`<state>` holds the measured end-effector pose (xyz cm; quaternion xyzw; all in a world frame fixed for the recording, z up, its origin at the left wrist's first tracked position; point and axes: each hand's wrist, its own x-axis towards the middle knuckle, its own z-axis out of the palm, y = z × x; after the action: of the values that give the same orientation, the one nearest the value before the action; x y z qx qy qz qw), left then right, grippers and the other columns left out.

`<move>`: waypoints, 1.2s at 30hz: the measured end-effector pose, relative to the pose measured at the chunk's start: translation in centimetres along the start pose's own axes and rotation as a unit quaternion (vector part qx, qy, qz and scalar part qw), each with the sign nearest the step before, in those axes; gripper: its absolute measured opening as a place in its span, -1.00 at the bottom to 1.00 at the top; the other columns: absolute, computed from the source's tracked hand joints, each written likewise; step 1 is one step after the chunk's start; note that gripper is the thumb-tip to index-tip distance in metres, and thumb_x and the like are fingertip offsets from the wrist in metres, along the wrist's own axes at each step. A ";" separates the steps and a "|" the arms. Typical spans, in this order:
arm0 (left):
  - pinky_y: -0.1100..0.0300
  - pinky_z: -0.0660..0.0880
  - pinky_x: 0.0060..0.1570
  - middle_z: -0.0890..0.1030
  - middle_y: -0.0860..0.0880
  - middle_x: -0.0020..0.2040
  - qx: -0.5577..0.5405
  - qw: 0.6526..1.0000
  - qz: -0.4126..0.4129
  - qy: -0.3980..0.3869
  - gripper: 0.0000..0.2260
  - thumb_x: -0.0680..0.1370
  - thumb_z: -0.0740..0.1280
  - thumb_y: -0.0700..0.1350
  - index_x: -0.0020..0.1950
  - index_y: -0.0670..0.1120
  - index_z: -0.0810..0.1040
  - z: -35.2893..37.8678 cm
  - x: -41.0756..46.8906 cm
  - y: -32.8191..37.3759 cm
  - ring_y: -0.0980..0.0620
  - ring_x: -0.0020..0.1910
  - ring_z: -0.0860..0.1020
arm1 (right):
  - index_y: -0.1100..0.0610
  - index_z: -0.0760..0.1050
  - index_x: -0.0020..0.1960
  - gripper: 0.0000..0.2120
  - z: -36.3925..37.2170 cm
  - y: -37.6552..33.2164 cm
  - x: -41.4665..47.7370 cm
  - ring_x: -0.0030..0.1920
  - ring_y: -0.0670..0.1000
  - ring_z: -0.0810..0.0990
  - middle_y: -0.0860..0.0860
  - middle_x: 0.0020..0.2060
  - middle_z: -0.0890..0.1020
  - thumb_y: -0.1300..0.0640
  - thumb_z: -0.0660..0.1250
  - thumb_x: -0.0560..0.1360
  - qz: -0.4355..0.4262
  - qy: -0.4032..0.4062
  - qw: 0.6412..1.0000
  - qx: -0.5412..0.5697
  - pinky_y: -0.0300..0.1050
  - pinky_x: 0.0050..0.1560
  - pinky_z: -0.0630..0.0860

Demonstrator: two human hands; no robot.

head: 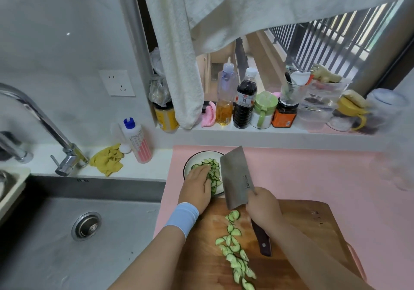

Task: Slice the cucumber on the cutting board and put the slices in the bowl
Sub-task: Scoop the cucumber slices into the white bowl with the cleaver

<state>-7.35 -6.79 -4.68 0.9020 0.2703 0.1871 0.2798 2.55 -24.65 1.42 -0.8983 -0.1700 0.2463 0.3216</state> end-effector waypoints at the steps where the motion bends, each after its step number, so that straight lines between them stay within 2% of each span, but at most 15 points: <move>1: 0.14 0.24 0.43 0.42 0.03 0.43 -0.003 1.000 -0.012 -0.002 -0.60 0.60 0.16 -0.13 0.45 0.00 0.41 0.2 -1.1 0.4 0.01 0.43 0.32 | 0.21 0.48 -0.18 -0.68 -0.6 1.0 -0.5 -0.28 0.11 0.58 0.15 -0.23 0.63 0.12 0.10 0.66 -0.001 0.003 1.000 0.004 -0.13 -0.35 0.39; 3: 0.08 0.34 0.36 0.42 0.09 0.41 0.014 0.999 -0.019 -0.036 -0.61 0.59 0.15 -0.06 0.43 0.07 0.41 1.1 -3.7 1.4 0.06 0.40 0.34 | 0.17 0.49 -0.15 -0.69 -1.9 3.5 -1.5 -0.32 0.14 0.60 0.14 -0.26 0.63 0.08 0.10 0.67 0.006 0.004 0.999 0.031 -0.05 -0.30 0.51; 4: 0.11 0.30 0.39 0.41 0.08 0.44 0.016 0.998 -0.013 -0.062 -0.60 0.59 0.16 -0.04 0.45 0.06 0.39 1.8 -4.9 2.0 0.06 0.42 0.33 | 0.15 0.48 -0.15 -0.69 -2.4 5.0 -1.9 -0.34 0.15 0.60 0.13 -0.28 0.62 0.07 0.10 0.67 0.008 0.007 0.999 0.041 0.01 -0.29 0.54; 8: 0.20 -0.01 0.49 0.13 0.05 0.59 0.062 0.986 0.003 -0.157 -0.48 0.65 0.11 0.11 0.59 0.01 0.15 5.4 -7.8 4.2 0.05 0.56 0.06 | 0.17 0.49 -0.07 -0.70 -4.0 10.9 -4.0 -0.46 0.05 0.53 0.10 -0.36 0.58 0.04 0.09 0.68 0.037 -0.017 0.997 0.061 -0.05 -0.41 0.46; 10: 0.20 -0.06 0.50 0.06 0.06 0.60 0.075 0.982 -0.012 -0.172 -0.45 0.66 0.08 0.14 0.61 -0.01 0.09 6.6 -8.1 4.8 0.06 0.58 -0.01 | 0.18 0.50 -0.03 -0.71 -4.6 13.3 -5.3 -0.47 0.01 0.49 0.09 -0.36 0.57 0.05 0.10 0.68 0.056 -0.029 0.996 0.070 -0.11 -0.44 0.41; 13: 0.23 0.03 0.47 0.28 -0.01 0.53 0.017 0.987 -0.024 -0.159 -0.54 0.66 0.14 0.04 0.54 -0.06 0.29 7.3 -8.4 5.4 0.00 0.52 0.18 | 0.23 0.51 0.00 -0.72 -4.9 15.9 -6.9 -0.49 0.00 0.46 0.09 -0.37 0.55 0.08 0.12 0.68 0.080 -0.045 0.990 0.104 -0.14 -0.45 0.36; 16: 0.13 0.32 0.34 0.57 0.00 0.21 -0.010 0.992 0.025 -0.120 -0.70 0.60 0.20 -0.04 0.27 -0.07 0.57 7.4 -10.3 5.5 -0.01 0.24 0.45 | 0.26 0.51 0.02 -0.71 -4.6 17.8 -7.8 -0.49 0.02 0.47 0.11 -0.36 0.56 0.08 0.12 0.69 0.084 -0.065 0.987 0.119 -0.11 -0.44 0.38; 19: 0.12 0.46 0.14 0.62 0.07 0.02 -0.044 0.993 0.064 -0.089 -0.75 0.56 0.21 -0.02 0.09 -0.03 0.65 7.6 -12.8 5.8 0.09 0.07 0.51 | 0.25 0.52 0.02 -0.72 -4.3 18.6 -8.2 -0.48 0.02 0.46 0.10 -0.37 0.56 0.10 0.13 0.69 0.088 -0.080 0.982 0.149 -0.11 -0.44 0.37; 21: 0.14 0.47 0.09 0.62 0.09 -0.01 -0.055 0.994 0.081 -0.056 -0.76 0.55 0.21 -0.03 0.06 -0.03 0.64 7.5 -14.3 6.3 0.12 0.04 0.51 | 0.25 0.52 0.02 -0.73 -4.2 18.7 -8.5 -0.49 0.02 0.44 0.08 -0.39 0.55 0.11 0.13 0.69 0.089 -0.088 0.979 0.163 -0.13 -0.46 0.36; 24: 0.15 0.39 0.25 0.56 0.08 0.20 -0.047 0.997 0.060 0.017 -0.69 0.53 0.23 -0.02 0.22 -0.02 0.59 7.4 -15.7 6.2 0.08 0.21 0.46 | 0.20 0.52 0.01 -0.74 -3.9 18.8 -8.9 -0.48 0.02 0.44 0.08 -0.37 0.54 0.11 0.12 0.69 0.088 -0.103 0.977 0.162 -0.14 -0.47 0.35; 27: 0.12 0.16 0.46 0.31 0.13 0.47 -0.005 0.999 0.000 -0.042 -0.45 0.53 0.24 0.20 0.48 0.03 0.37 7.8 -17.1 5.5 0.12 0.46 0.21 | 0.20 0.52 -0.02 -0.74 -3.9 18.9 -9.4 -0.48 0.02 0.43 0.09 -0.35 0.54 0.12 0.11 0.68 0.089 -0.105 0.977 0.164 -0.14 -0.48 0.35; 29: 0.06 0.15 0.50 0.28 0.14 0.50 0.010 0.996 0.015 -0.082 -0.41 0.53 0.23 0.26 0.52 0.06 0.30 8.0 -17.9 5.7 0.12 0.50 0.17 | 0.22 0.51 -0.01 -0.73 -4.0 19.1 -9.6 -0.48 0.02 0.43 0.09 -0.35 0.53 0.12 0.11 0.69 0.094 -0.103 0.976 0.169 -0.14 -0.48 0.35; 32: 0.02 0.32 0.39 0.41 0.11 0.41 -0.013 0.999 0.030 -0.040 -0.49 0.53 0.27 0.15 0.46 0.05 0.37 7.8 -18.7 6.6 0.10 0.41 0.32 | 0.24 0.51 0.02 -0.73 -4.3 19.5 -9.9 -0.48 0.02 0.43 0.09 -0.35 0.54 0.12 0.10 0.69 0.095 -0.105 0.975 0.169 -0.14 -0.49 0.35; 34: 0.02 0.26 0.44 0.37 0.06 0.46 -0.001 1.000 -0.018 0.004 -0.48 0.52 0.24 0.14 0.47 0.01 0.37 7.8 -18.9 6.6 0.04 0.46 0.28 | 0.23 0.51 0.02 -0.73 -4.5 19.8 -9.9 -0.48 0.03 0.44 0.10 -0.35 0.54 0.12 0.09 0.69 0.095 -0.104 0.976 0.168 -0.15 -0.49 0.35; 36: 0.04 0.16 0.49 0.27 0.02 0.54 0.026 0.997 -0.073 0.011 -0.38 0.51 0.16 0.22 0.52 -0.03 0.31 8.1 -19.2 6.2 -0.01 0.52 0.19 | 0.21 0.51 0.02 -0.74 -4.6 20.1 -9.8 -0.51 0.02 0.44 0.11 -0.35 0.54 0.13 0.09 0.70 0.101 -0.106 0.974 0.175 -0.16 -0.50 0.34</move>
<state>-16.05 -25.79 -10.76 0.8849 0.3430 0.1691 0.2660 -0.02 -46.24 -5.52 -0.8096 -0.0659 0.3969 0.4274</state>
